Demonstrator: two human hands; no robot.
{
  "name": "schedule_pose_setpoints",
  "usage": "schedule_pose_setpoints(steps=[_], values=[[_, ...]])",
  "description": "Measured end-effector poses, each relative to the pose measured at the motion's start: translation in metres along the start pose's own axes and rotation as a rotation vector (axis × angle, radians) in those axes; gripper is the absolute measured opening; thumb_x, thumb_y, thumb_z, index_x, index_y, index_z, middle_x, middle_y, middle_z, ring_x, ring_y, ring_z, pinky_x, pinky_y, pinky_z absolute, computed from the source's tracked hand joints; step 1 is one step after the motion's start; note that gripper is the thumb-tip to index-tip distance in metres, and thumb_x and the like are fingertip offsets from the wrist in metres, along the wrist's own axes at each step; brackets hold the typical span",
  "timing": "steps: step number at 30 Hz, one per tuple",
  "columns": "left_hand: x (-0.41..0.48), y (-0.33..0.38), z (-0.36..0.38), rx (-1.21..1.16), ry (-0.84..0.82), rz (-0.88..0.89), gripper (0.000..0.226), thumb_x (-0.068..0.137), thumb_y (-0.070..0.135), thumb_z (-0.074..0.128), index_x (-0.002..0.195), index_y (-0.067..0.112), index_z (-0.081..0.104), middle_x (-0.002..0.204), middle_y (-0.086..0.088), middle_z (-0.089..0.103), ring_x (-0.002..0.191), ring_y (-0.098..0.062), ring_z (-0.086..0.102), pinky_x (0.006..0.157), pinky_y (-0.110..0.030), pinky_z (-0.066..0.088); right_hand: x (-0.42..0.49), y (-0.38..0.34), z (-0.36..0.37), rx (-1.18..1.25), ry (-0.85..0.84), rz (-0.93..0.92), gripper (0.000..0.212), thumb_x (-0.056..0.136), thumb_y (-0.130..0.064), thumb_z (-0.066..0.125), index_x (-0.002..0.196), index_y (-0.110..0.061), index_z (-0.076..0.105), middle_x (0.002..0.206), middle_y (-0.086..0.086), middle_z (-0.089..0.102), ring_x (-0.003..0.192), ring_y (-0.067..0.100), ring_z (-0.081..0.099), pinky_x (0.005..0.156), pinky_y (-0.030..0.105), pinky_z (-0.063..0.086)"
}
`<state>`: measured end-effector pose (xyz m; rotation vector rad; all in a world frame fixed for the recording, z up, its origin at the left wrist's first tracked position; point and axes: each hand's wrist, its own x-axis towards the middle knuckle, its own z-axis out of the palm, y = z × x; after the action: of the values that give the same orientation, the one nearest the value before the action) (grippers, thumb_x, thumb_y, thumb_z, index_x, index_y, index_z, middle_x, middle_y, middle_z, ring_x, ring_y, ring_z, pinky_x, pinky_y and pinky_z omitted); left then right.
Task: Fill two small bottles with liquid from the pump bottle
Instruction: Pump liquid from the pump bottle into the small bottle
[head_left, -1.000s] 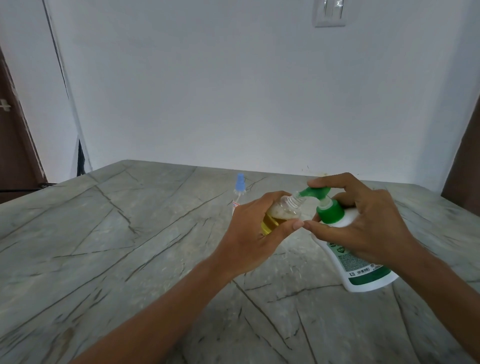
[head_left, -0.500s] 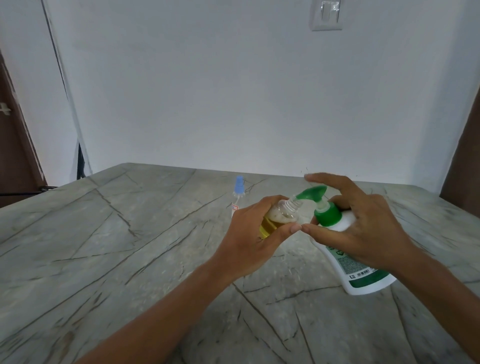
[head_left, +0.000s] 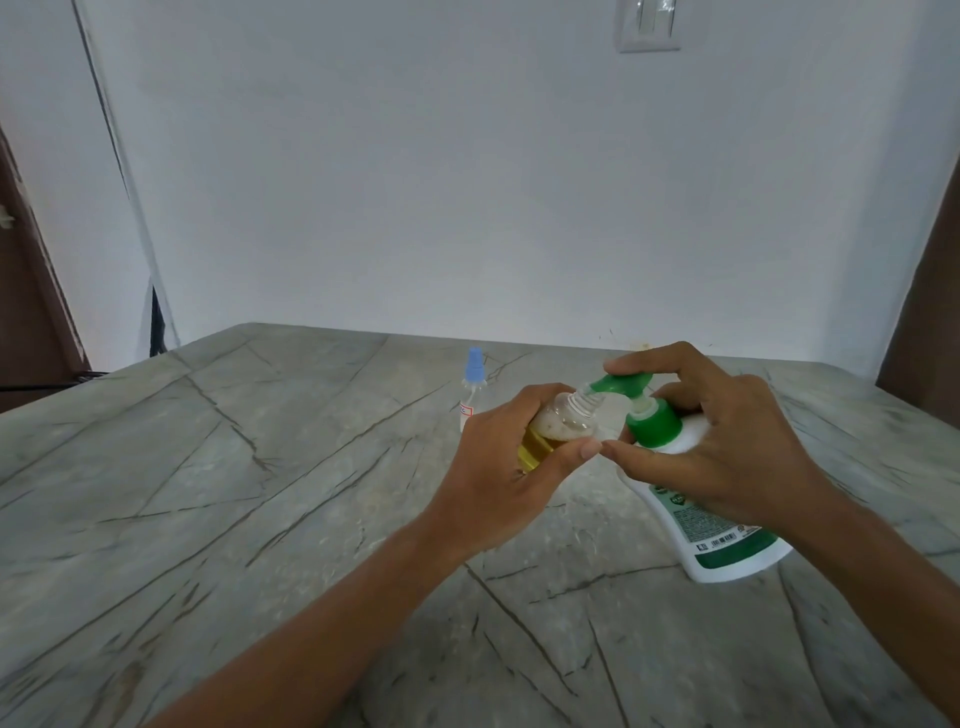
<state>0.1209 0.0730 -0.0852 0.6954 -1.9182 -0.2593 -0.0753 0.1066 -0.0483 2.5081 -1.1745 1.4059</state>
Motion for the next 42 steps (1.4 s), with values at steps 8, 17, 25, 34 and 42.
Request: schedule_pose_setpoints(steps=[8,17,25,34,42], values=[[-0.0021,0.0015,0.0011,-0.035,-0.013,0.004,0.034,0.084,0.042,0.063,0.114,0.029,0.054,0.090,0.026,0.060,0.080,0.000,0.061,0.061,-0.006,0.044,0.0001,0.0006,0.0000,0.003,0.021,-0.002,0.047,0.067,-0.055,0.077,0.107,-0.043,0.054,0.082,-0.023,0.068,0.070,-0.005,0.067,0.057,0.005,0.048],[-0.0004,-0.0009,0.0006,-0.018,-0.005,-0.018,0.031,0.087,0.040,0.062,0.114,0.032,0.050,0.090,0.025,0.059,0.081,0.003,0.060,0.061,-0.006,0.045,-0.0009,-0.0004,-0.0003,-0.062,-0.061,-0.049,0.060,0.078,-0.053,0.069,0.131,-0.041,0.042,0.087,-0.028,0.066,0.077,-0.008,0.064,0.062,0.001,0.044],[0.0006,0.0006,-0.0010,-0.010,0.006,-0.028,0.032,0.085,0.044,0.060,0.113,0.035,0.048,0.091,0.028,0.058,0.084,0.005,0.060,0.063,-0.006,0.047,-0.0004,0.0027,-0.0031,-0.045,-0.096,-0.009,0.070,0.067,-0.062,0.076,0.128,-0.048,0.043,0.083,-0.024,0.069,0.072,-0.005,0.066,0.061,0.003,0.045],[-0.0008,0.0003,-0.0009,-0.016,0.003,-0.004,0.034,0.086,0.040,0.063,0.116,0.031,0.050,0.095,0.028,0.057,0.088,0.004,0.059,0.066,-0.006,0.047,-0.0005,0.0014,-0.0022,-0.011,-0.044,0.019,0.059,0.061,-0.043,0.083,0.110,-0.046,0.050,0.075,-0.020,0.071,0.068,-0.005,0.067,0.057,0.002,0.045],[-0.0013,-0.0022,0.0004,-0.029,-0.013,0.018,0.037,0.086,0.036,0.063,0.118,0.019,0.056,0.093,0.027,0.057,0.081,0.007,0.058,0.062,-0.004,0.042,-0.0002,0.0012,-0.0018,0.005,-0.036,0.015,0.055,0.064,-0.041,0.083,0.109,-0.044,0.051,0.076,-0.018,0.072,0.067,-0.002,0.068,0.058,0.006,0.049]])
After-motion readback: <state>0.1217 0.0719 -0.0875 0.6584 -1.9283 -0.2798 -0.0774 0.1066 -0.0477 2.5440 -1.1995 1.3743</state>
